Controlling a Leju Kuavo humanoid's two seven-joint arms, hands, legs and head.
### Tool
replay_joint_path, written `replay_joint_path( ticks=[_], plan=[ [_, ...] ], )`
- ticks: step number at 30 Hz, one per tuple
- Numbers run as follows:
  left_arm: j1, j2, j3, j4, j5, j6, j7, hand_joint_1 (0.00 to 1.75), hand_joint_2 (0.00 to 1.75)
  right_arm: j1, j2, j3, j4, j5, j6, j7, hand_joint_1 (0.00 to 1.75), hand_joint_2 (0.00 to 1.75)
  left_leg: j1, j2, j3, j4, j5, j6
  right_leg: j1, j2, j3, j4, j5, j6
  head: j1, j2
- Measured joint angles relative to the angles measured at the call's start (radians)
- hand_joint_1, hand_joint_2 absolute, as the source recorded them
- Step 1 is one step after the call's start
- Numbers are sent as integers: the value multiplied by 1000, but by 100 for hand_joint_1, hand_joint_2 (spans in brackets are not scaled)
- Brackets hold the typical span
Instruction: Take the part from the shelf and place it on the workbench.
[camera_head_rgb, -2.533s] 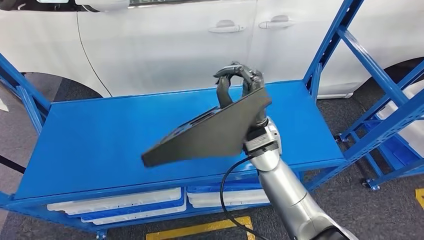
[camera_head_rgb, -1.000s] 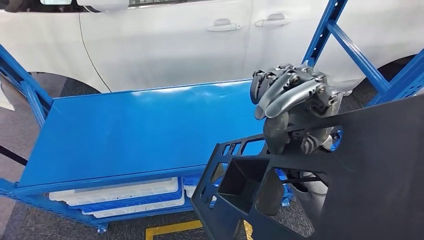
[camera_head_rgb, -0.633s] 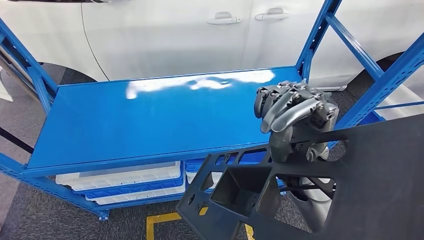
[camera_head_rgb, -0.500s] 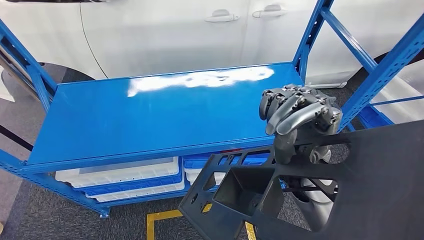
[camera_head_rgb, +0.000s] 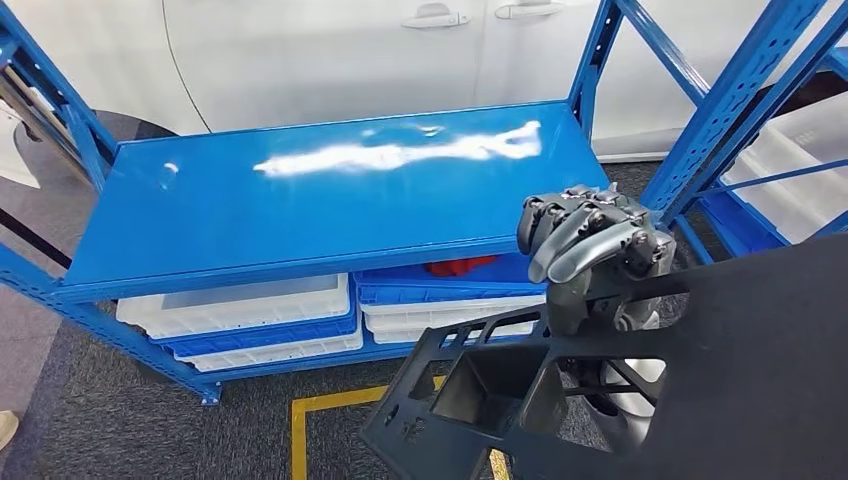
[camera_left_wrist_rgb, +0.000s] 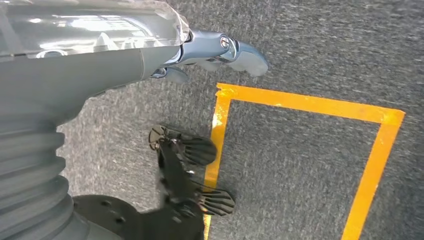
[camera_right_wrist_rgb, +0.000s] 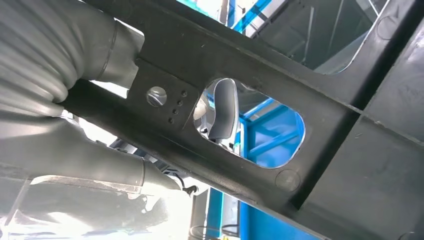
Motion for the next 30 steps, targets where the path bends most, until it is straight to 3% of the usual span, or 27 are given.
replay_joint_path(
  ticks=[1,3,4,5,7,8,9,10,11,12,14,15,16,18,19,20,22,23,24,25,26,28,30],
  plan=[
    [0,2,1,0,0,0,0,0,175,3,0,-2,-2,0,5,0,175,175,-3,0,10,-23,-6,4,-1,-1,0,-3,9,6,0,0],
    [1,4,3,0,0,1,0,0,175,11,0,-7,-3,-3,19,0,175,175,-1,2,-1,-32,14,15,-3,0,-1,-7,19,18,0,0],
    [1,5,3,0,0,1,1,0,175,17,0,-10,-4,-6,26,0,175,175,1,4,-10,-35,28,22,-4,3,-8,5,0,24,0,0],
    [1,5,4,0,0,1,1,0,175,22,0,-12,-4,-10,32,0,175,175,4,6,-21,-39,43,28,-5,5,-19,35,-37,30,0,0],
    [0,5,5,0,0,2,2,0,175,30,0,-16,-4,-18,43,0,175,175,5,9,-50,-39,69,34,-12,7,-49,148,-146,38,0,0],
    [0,4,6,0,0,3,2,0,175,33,0,-19,-4,-20,47,0,175,175,5,9,-68,-37,81,33,-14,6,-61,212,-180,41,0,0],
    [0,4,8,0,1,5,3,0,175,37,1,-21,-4,-22,51,0,175,175,6,10,-86,-35,93,31,-17,6,-63,260,-190,44,0,0],
    [0,5,9,0,2,5,3,0,175,40,1,-24,-4,-24,55,0,175,175,6,10,-105,-31,105,29,-19,6,-51,280,-177,46,0,0],
    [0,5,10,0,3,5,3,0,175,41,1,-27,-4,-25,59,0,175,175,7,10,-124,-26,116,25,-21,6,-21,265,-150,48,0,0],
    [0,5,11,0,3,4,3,0,175,41,1,-29,-4,-26,63,0,175,175,8,10,-140,-20,125,21,-24,6,24,217,-126,48,0,0],
    [-1,6,12,0,4,0,4,0,175,38,1,-33,-4,-30,70,0,175,175,6,9,-165,-8,139,11,-22,7,129,78,-132,43,0,0],
    [-2,6,14,0,4,-2,4,0,175,37,1,-34,-4,-33,74,0,175,175,5,8,-171,-3,147,5,-20,9,161,27,-146,37,0,0],
    [-2,8,15,0,4,-3,6,0,175,37,1,-35,-3,-38,78,0,175,175,4,8,-175,-2,155,-2,-17,10,175,-1,-158,29,0,0],
    [-2,10,18,0,6,-3,10,0,175,37,1,-38,-2,-50,90,0,175,175,7,6,-181,-3,168,-14,-16,9,164,-7,-146,11,0,0],
    [-1,11,19,0,7,-2,12,0,175,37,1,-39,-1,-58,97,0,175,175,9,6,-188,7,155,-20,-16,7,155,-7,-136,2,0,0],
    [0,11,19,0,8,-1,14,0,175,37,1,-42,0,-65,103,0,175,175,11,5,-201,35,121,-24,-16,5,143,-8,-124,-5,0,0],
    [1,13,20,0,9,2,15,0,175,36,1,-48,2,-79,114,0,175,175,12,5,-235,148,14,-30,-14,4,113,-7,-98,-15,0,0],
    [0,13,20,0,10,4,15,0,175,36,1,-50,2,-83,118,0,175,175,12,5,-249,215,-28,-31,-12,4,97,-7,-86,-17,0,0],
    [0,14,20,0,10,6,15,0,175,36,1,-52,3,-86,120,0,175,175,12,5,-254,267,-46,-31,-9,4,80,-5,-73,-18,0,0],
    [0,14,21,0,10,8,15,0,175,36,1,-52,5,-87,121,1,175,175,11,5,-244,290,-39,-29,-7,4,63,-3,-62,-19,0,0],
    [0,14,21,0,11,8,15,0,175,36,1,-53,6,-88,122,1,175,175,10,5,-216,278,-14,-25,-4,4,47,-2,-51,-18,0,0],
    [-2,16,21,-1,12,10,15,0,175,36,1,-53,7,-89,122,1,175,175,4,4,-113,161,22,-8,1,4,22,1,-30,-16,0,0],
    [-5,18,21,-2,13,12,14,0,175,35,1,-54,7,-91,122,0,175,175,-3,4,-18,21,8,6,3,2,10,1,-12,-9,0,0]
  ],
)
